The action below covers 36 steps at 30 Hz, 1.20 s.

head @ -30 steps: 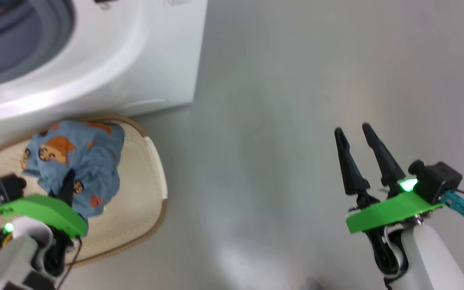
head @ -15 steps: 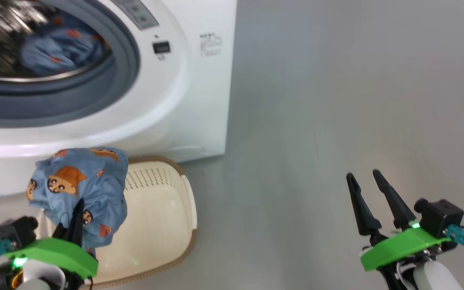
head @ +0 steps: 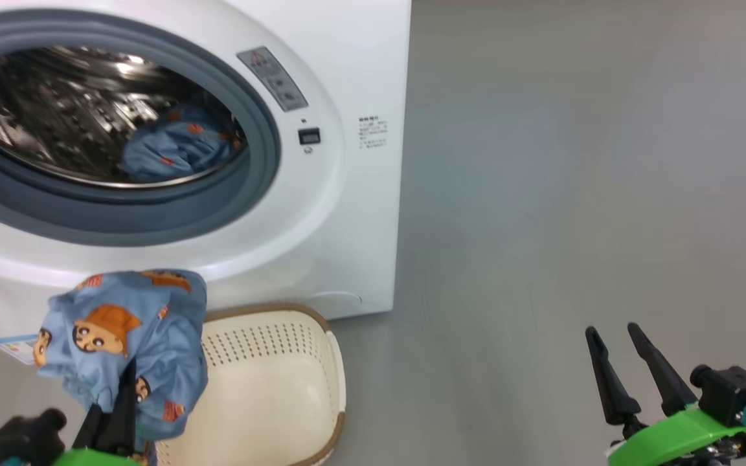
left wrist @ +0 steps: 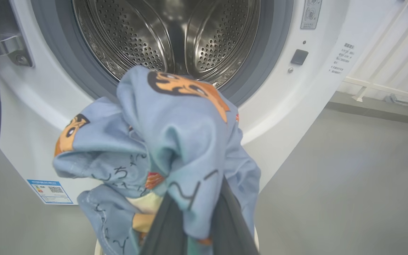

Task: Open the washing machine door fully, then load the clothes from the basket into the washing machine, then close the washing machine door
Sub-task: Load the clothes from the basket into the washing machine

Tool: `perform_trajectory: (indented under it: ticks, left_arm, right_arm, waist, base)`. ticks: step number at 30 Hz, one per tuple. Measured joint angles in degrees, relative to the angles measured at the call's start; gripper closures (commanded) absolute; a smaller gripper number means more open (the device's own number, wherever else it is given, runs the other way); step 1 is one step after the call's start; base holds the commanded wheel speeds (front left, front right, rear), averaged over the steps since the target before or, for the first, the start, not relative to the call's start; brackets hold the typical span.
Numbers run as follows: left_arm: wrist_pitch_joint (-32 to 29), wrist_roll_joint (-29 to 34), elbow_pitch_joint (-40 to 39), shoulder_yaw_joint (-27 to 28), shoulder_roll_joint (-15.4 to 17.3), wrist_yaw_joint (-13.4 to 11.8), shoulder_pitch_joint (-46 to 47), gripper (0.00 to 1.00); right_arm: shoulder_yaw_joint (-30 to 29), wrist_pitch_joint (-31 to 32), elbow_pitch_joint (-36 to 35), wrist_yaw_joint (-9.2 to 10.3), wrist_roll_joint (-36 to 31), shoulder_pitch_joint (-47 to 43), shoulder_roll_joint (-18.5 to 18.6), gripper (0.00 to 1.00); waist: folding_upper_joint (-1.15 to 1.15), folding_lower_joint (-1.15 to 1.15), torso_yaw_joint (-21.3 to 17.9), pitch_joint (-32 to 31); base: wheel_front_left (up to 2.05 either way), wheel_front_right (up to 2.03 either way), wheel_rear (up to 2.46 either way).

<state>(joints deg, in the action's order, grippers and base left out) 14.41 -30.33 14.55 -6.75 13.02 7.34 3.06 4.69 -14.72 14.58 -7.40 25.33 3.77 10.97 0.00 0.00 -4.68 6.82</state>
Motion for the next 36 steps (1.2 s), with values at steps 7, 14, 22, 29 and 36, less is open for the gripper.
perform_trajectory:
  ticks: [7, 14, 22, 29, 36]
  left_arm:
    - [0.0, 5.3, -7.0, 3.9, -2.2, 0.0, -6.3, 1.00]
    - [0.1, 8.6, -12.8, 7.7, -4.7, 0.0, -11.2, 1.00]
    - [0.1, 9.4, -15.5, 9.6, -6.9, 0.0, -13.9, 1.00]
    - [0.1, 9.0, -15.5, 9.8, -7.2, 0.0, -13.5, 1.00]
    - [0.1, 8.3, -13.8, 9.9, -6.5, 0.0, -6.4, 1.00]
  right_arm:
    - [-0.8, 0.0, -0.1, 0.00, 0.1, -2.6, 0.9, 0.00]
    - [-2.0, 0.0, -0.8, 0.00, 0.1, -4.4, 1.5, 0.00]
    - [-2.8, 0.0, -1.3, 0.00, 0.1, -5.2, 1.5, 0.00]
    - [-2.9, 0.0, -1.8, 0.00, 0.1, -5.2, 1.3, 0.00]
    - [-3.4, 0.0, -2.5, 0.00, 0.0, -3.8, 0.0, 0.00]
  waist:
    - [0.00, 0.00, 1.3, -3.6]
    - [0.00, 0.00, 2.6, -5.5]
    - [0.00, 0.00, 3.0, -5.6]
    - [0.00, 0.00, 2.6, -4.1]
    - [0.00, 0.00, 2.0, -0.9]
  base:
    - [0.00, 0.00, 0.00]
    - [0.00, 0.00, 0.00]
    - [0.00, 0.00, 0.00]
    - [0.00, 0.00, 0.00]
    - [0.00, 0.00, 0.00]
